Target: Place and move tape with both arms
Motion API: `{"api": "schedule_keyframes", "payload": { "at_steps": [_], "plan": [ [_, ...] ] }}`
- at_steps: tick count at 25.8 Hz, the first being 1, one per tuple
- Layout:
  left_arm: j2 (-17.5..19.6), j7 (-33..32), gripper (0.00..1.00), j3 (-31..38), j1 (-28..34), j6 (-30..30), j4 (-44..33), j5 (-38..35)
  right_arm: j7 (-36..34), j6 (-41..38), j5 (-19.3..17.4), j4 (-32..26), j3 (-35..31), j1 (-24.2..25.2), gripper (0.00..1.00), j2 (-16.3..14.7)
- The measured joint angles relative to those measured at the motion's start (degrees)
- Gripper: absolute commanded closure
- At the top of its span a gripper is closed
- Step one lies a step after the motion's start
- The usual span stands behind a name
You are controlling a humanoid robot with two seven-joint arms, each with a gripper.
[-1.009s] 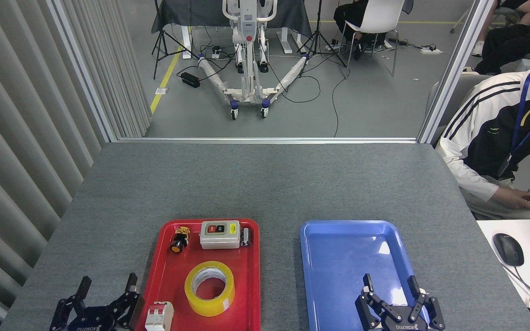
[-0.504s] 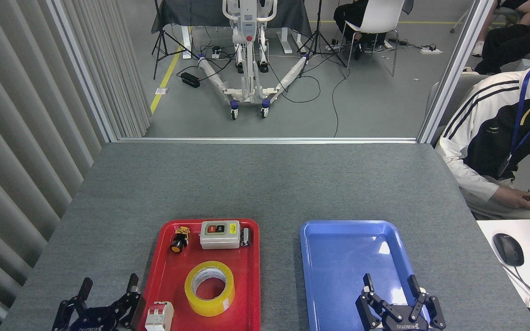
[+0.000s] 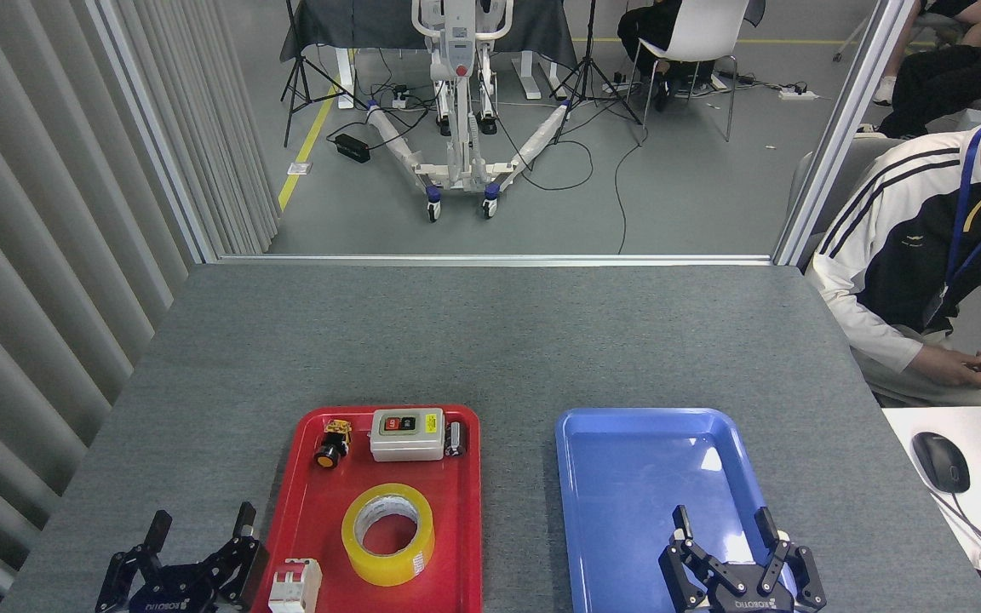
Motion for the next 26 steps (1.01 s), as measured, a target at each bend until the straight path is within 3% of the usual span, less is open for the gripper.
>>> {"api": "schedule_keyframes", "payload": {
  "at_steps": [11, 15, 19, 26],
  "plan": [
    [1.5, -0.2, 0.0, 0.0, -1.1, -2.2, 0.6, 0.4, -0.5, 0.2, -0.1, 0.0, 0.1, 0.1, 0.0, 0.0],
    [1.9, -3.1, 0.0, -1.1, -4.3, -2.7, 2.8, 1.3, -0.5, 0.3, 0.0, 0.0, 0.1, 0.1, 0.0, 0.0],
    [2.7, -13.0, 0.0, -3.2, -8.9, -3.1, 3.3, 1.6, -0.6, 0.3, 0.0, 0.0, 0.1, 0.1, 0.0, 0.0],
    [3.6, -39.6, 0.0, -7.5, -14.7, -3.7, 2.9, 1.7, -0.6, 0.3, 0.0, 0.0, 0.1, 0.2, 0.0, -0.1]
  ]
}}
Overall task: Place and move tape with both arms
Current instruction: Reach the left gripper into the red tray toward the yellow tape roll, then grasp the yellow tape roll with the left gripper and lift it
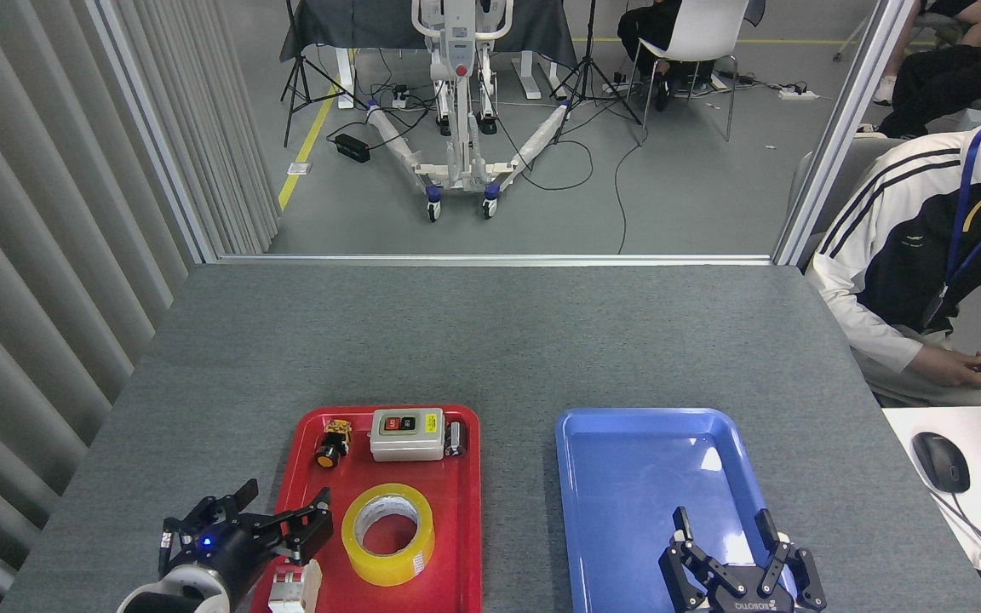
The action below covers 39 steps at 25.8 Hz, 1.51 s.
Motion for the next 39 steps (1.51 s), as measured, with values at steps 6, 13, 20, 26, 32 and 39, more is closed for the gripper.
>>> {"api": "schedule_keyframes", "payload": {
  "at_steps": [6, 13, 20, 26, 32, 39],
  "plan": [
    [0.0, -9.3, 0.01, -2.8, -6.6, -7.1, 2.7, 0.0, 0.1, 0.0, 0.0, 0.0, 0.0, 0.0, 0.0, 0.0],
    [-0.9, -10.8, 0.01, -6.2, -11.7, -10.9, 10.9, -0.1, 0.1, -0.3, 0.0, 0.0, 0.1, 0.3, 0.0, 0.1],
    [-1.6, -10.9, 0.04, -7.5, -13.3, -11.2, 16.3, -0.7, 0.2, -0.4, 0.0, 0.0, 0.0, 0.4, 0.0, 0.1],
    [-2.1, -11.5, 0.2, -7.6, -13.5, -11.2, 17.9, -0.9, 0.2, -0.4, 0.1, 0.0, 0.0, 0.5, 0.0, 0.1],
    [-2.4, -13.0, 0.75, -7.8, -14.1, -11.1, 21.0, -1.0, 0.4, -0.4, 0.2, 0.1, 0.0, 0.5, 0.0, 0.1],
    [-2.5, -16.3, 1.0, -6.1, -14.2, -21.9, 20.7, 0.8, -0.1, -0.5, 0.3, 0.1, 0.0, 0.5, 0.0, 0.1]
  ]
}}
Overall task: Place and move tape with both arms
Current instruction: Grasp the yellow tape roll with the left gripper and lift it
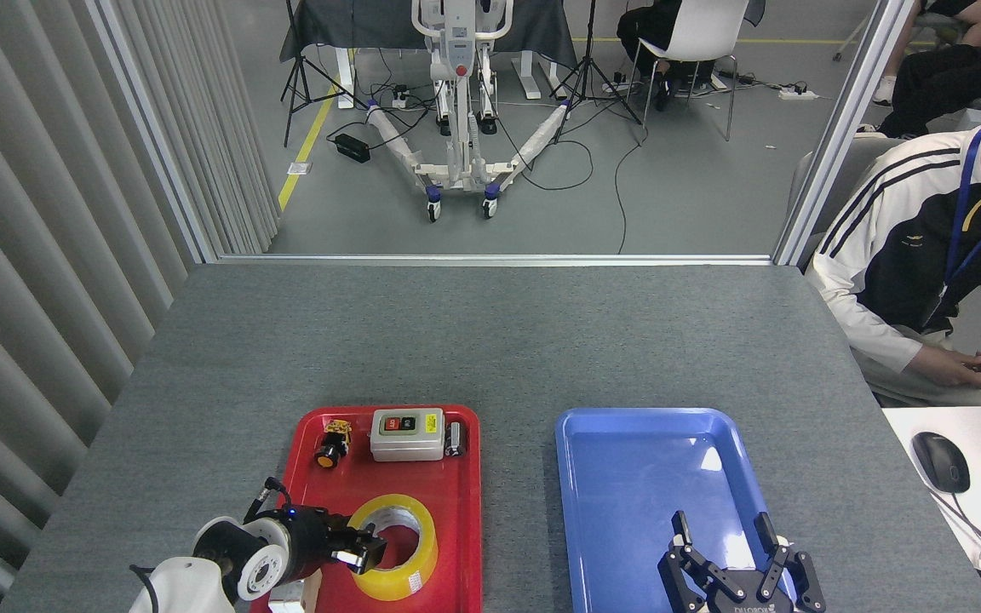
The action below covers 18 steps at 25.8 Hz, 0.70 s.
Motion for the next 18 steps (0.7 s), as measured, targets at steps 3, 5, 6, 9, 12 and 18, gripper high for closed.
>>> {"api": "schedule_keyframes", "payload": {
  "at_steps": [3, 5, 6, 9, 12, 18],
  "plan": [
    [-0.5, 2.2, 1.0, 3.8, -0.5, -9.1, -0.9, 7.1, 0.0, -0.1, 0.0, 0.0, 0.0, 0.0, 0.0, 0.0],
    [-1.1, 4.6, 1.0, 5.2, -0.6, -14.5, -1.6, 14.5, -0.1, -0.1, 0.0, 0.0, 0.1, 0.0, 0.0, 0.1],
    [-1.5, 6.1, 1.0, 5.5, -0.7, -16.2, -1.7, 17.8, -0.1, -0.1, 0.0, 0.0, 0.1, 0.0, 0.0, 0.1],
    [-2.3, 9.1, 1.0, 4.4, -0.7, -18.7, -1.7, 23.8, -0.1, -0.1, 0.0, 0.0, 0.1, 0.0, 0.0, 0.1],
    [-4.0, 10.4, 1.0, 1.1, -0.6, -19.6, -1.3, 25.7, -0.2, -0.2, 0.0, 0.1, 0.0, 0.0, 0.0, 0.1],
    [-8.8, 10.5, 1.0, -1.5, -0.7, -20.0, 0.0, 26.1, -6.5, -12.1, 1.0, 0.1, -2.1, 0.6, 0.0, -0.3]
  ]
}}
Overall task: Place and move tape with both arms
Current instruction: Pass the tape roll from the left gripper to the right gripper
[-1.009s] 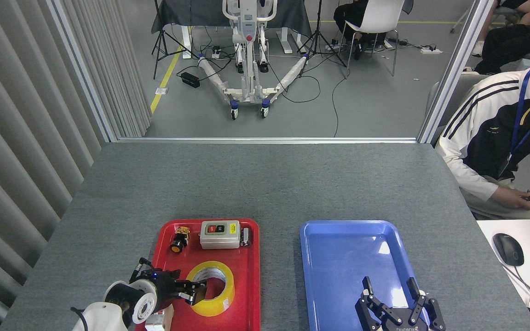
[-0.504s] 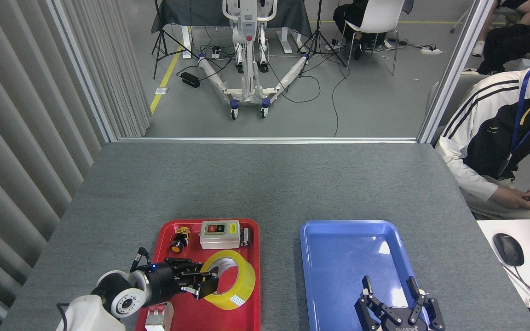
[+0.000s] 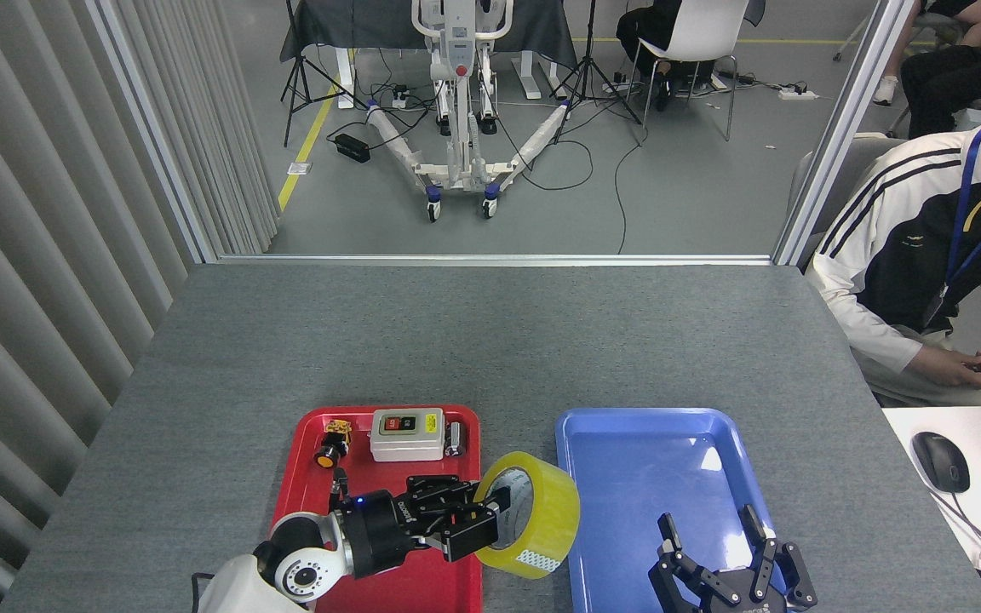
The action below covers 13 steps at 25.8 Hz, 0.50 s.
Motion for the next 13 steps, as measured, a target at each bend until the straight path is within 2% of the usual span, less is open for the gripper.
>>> {"api": "schedule_keyframes", "payload": {
  "at_steps": [6, 9, 13],
  "plan": [
    [-0.8, -0.2, 1.0, -0.2, -0.2, 0.0, 0.2, 0.0, -3.8, -23.4, 2.0, 0.2, -5.6, 2.1, 0.0, -1.5],
    [-0.9, -0.3, 1.0, -0.3, 0.0, 0.0, 0.2, 0.1, -4.2, -27.7, 2.1, 0.3, -6.5, 2.4, 0.0, -2.1],
    [-1.0, -0.3, 1.0, -0.7, 0.3, 0.0, 0.1, 0.1, -4.6, -29.1, 2.7, 0.4, -4.8, 2.1, 0.0, -2.8]
  ]
}}
